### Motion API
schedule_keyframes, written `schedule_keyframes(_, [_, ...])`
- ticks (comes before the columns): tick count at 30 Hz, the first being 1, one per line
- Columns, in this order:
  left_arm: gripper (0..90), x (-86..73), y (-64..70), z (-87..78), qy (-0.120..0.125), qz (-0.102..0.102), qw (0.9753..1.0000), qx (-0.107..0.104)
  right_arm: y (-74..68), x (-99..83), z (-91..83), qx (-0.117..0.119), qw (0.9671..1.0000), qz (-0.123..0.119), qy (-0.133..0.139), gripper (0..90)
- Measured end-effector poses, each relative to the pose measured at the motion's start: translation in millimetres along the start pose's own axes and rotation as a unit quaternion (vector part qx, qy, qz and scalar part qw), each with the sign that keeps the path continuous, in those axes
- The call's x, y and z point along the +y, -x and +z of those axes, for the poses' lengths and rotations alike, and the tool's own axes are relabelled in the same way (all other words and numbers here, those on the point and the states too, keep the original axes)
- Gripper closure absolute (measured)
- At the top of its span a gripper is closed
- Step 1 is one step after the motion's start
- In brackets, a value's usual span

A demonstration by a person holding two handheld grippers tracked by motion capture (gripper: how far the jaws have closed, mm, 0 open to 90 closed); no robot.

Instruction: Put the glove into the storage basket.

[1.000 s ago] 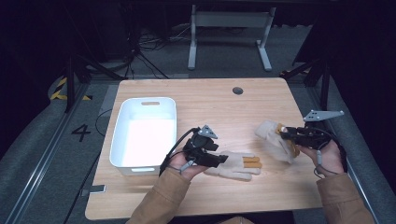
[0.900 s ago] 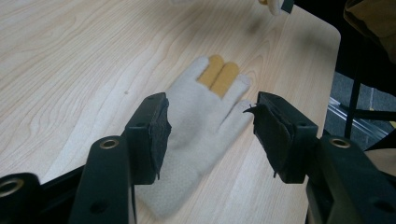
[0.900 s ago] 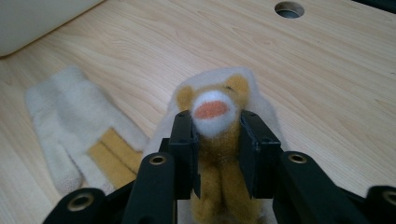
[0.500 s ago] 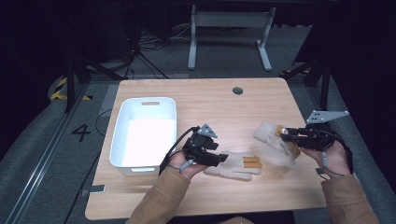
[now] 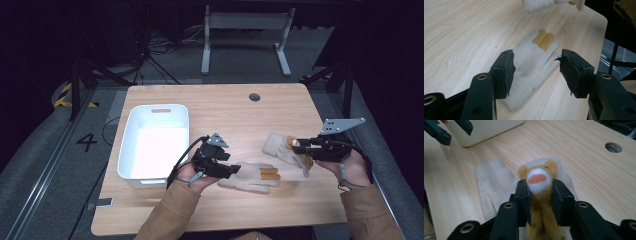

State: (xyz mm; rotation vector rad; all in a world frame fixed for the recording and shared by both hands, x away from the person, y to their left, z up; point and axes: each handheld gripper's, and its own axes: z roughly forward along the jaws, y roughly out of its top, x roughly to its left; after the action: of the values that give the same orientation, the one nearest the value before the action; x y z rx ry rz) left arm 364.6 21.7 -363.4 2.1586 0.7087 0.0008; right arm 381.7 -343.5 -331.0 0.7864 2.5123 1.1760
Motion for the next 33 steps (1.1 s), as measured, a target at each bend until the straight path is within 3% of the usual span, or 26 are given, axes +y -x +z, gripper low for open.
schedule_keyframes(2, [45.3,-2.4,0.7,-1.3,-0.002,-0.001,1.0000,0.003,-2.1,4.7,2.2,0.022,0.9997,-0.009,0.008,68.9])
schedule_keyframes(12, [45.3,-10.2,-0.6,-8.1,0.000,-0.010,0.9999,0.011,-10.6,18.9,12.7,0.052,0.9980,-0.036,0.007,68.9])
schedule_keyframes(33, [45.2,-16.3,-2.3,-14.3,0.003,-0.020,0.9996,0.019,-29.3,31.4,42.5,0.084,0.9940,-0.069,-0.007,68.8])
